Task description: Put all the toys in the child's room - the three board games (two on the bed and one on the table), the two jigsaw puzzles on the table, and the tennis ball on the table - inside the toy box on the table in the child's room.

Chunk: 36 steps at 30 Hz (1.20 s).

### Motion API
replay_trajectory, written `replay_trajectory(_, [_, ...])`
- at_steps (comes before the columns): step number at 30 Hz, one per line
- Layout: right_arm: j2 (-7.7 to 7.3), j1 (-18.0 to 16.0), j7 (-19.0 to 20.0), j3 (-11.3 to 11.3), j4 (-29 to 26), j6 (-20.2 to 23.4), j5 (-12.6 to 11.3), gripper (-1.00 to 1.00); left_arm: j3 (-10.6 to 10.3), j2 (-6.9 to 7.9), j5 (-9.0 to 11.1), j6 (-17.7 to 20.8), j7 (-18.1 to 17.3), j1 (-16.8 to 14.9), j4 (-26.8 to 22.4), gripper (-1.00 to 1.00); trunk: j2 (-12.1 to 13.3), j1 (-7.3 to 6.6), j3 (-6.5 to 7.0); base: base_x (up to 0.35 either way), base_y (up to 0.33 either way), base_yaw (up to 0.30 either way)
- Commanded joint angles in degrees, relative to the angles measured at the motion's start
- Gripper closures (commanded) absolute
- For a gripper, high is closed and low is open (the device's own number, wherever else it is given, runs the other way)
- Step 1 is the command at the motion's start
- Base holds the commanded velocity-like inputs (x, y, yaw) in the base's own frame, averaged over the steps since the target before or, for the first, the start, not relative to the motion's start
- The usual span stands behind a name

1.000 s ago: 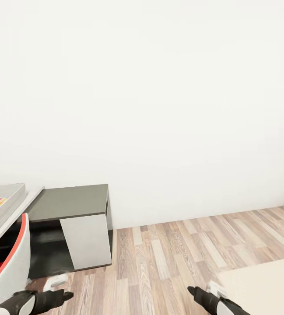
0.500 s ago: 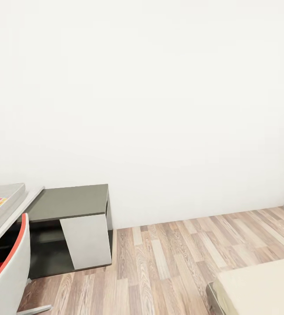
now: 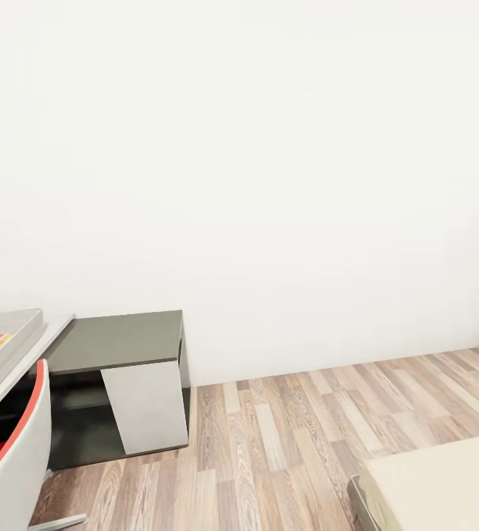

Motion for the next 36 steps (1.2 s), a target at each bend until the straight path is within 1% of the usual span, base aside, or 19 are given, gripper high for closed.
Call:
replay_trajectory(1, [0.01,0.44,-0.14,0.26,0.0,-0.16,-0.53,-1.0,0.29,-0.01,-0.14,-0.68,0.38,0.34,0.1,-1.0,-0.03,0.02,-0.01,0.0,0.0,0.0])
replay_trajectory(5, [-0.11,3.07,-0.24,0.19,0.01,-0.49,-0.66,-1.0,0.31,-0.02,-0.07,-2.8,2.3,1.84,0.12,-1.0,-0.03,0.02,-0.01,0.0,0.0,0.0])
replay_trajectory(7, [-0.17,4.27,-0.26,0.18,0.02,-0.78,-0.69,-1.0,0.32,-0.28,-0.1,-3.33,3.06,2.17,0.12,-1.0,-0.03,0.02,-0.01,0.0,0.0,0.0])
replay_trajectory(9, [-0.28,5.8,-0.28,0.18,0.02,-1.75,-0.73,-1.0,0.33,-0.89,-0.12,-3.64,3.65,2.56,0.12,-1.0,-0.03,0.02,-0.01,0.0,0.0,0.0])
replay_trajectory(12, [-0.67,6.98,-0.28,0.08,0.02,-3.21,-0.75,-1.0,0.41,-1.53,-0.27,-3.71,3.86,2.79,-0.05,-1.0,-0.03,0.02,-0.01,0.0,0.0,0.0])
replay_trajectory(17, [-0.78,7.46,-0.26,0.14,-0.11,-3.99,-0.71,-1.0,0.82,-2.09,0.04,-3.85,3.79,2.87,-0.38,-1.0,-0.03,0.02,-0.01,0.0,0.0,0.0])
replay_trajectory(21, [-0.47,7.56,-0.22,0.08,-0.15,-4.21,-0.92,-1.0,0.87,-3.87,-0.04,-3.8,3.72,2.89,-0.43,-1.0,-0.03,0.02,-0.01,0.0,0.0,0.0])
replay_trajectory(26, [-0.07,7.58,-0.21,0.08,-0.14,-4.24,-1.11,-1.0,0.87,-5.4,-0.08,-3.78,3.7,2.9,-0.39,-1.0,-0.03,0.02,-0.01,0.0,0.0,0.0])
replay_trajectory(30, [-0.04,7.58,-0.21,0.05,-0.15,-4.27,-1.06,-1.0,0.87,-5.7,-0.08,-3.79,3.7,2.9,-0.41,-1.0,-0.03,0.02,-0.01,0.0,0.0,0.0])
replay_trajectory(36, [-0.42,7.59,-0.22,0.0,-0.16,-4.28,-1.01,-1.0,0.86,-5.82,-0.11,-3.8,3.7,2.9,-0.41,-1.0,-0.03,0.02,-0.01,0.0,0.0,0.0])
